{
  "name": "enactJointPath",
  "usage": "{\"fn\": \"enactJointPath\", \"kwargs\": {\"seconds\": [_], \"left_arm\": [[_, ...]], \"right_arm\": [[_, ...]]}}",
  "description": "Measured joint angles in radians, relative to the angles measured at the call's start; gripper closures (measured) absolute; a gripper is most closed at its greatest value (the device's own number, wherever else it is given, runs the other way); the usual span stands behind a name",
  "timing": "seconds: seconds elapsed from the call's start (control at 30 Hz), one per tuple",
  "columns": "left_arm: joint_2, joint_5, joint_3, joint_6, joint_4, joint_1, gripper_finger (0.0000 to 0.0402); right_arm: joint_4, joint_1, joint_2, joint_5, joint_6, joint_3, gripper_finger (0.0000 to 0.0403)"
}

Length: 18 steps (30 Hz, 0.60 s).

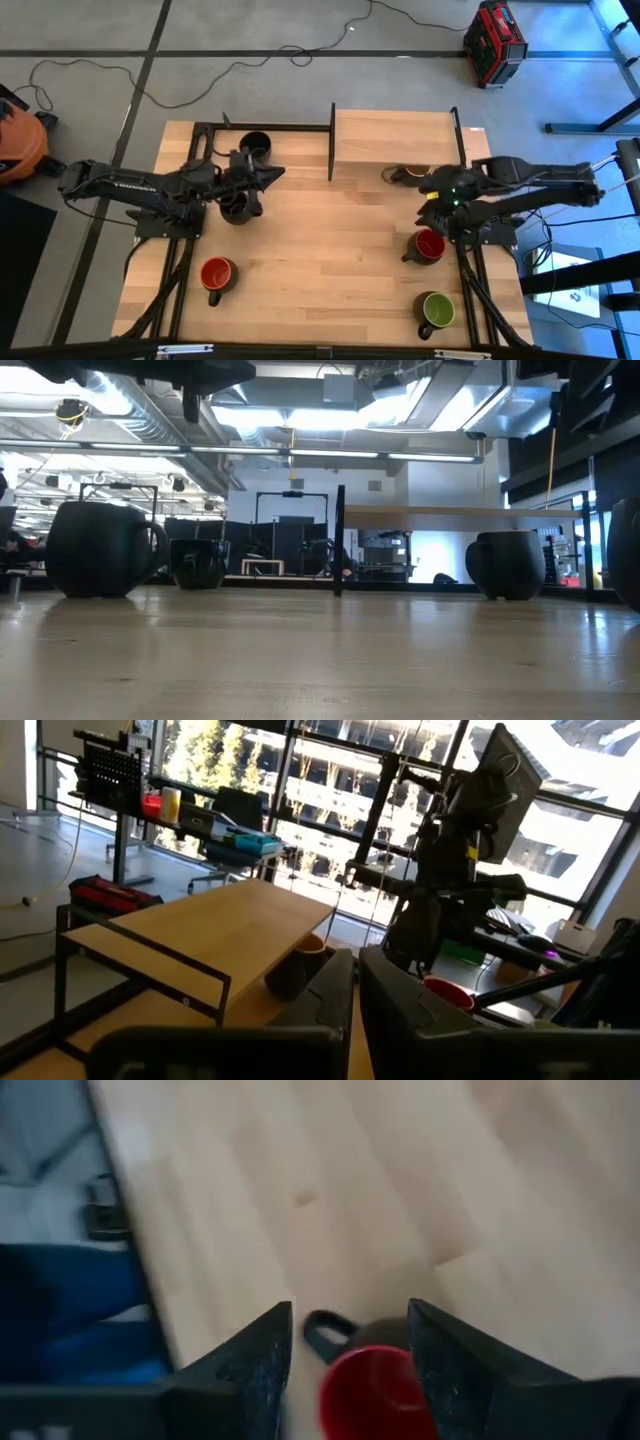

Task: Place coffee mugs
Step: Put the yellow mug on the shelf

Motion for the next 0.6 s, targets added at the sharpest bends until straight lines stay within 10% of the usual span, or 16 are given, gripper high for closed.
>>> {"fn": "enactJointPath", "kwargs": {"seconds": [0.3,0.6], "left_arm": [[0.000,0.000,0.000,0.000,-0.051,0.002,0.0388],[0.000,0.002,0.000,0.000,-0.053,0.002,0.0388]], "right_arm": [[-0.020,0.075,0.043,0.521,-0.259,-0.001,0.0217],[-0.104,0.047,0.179,0.627,-0.390,-0.003,0.0217]]}}
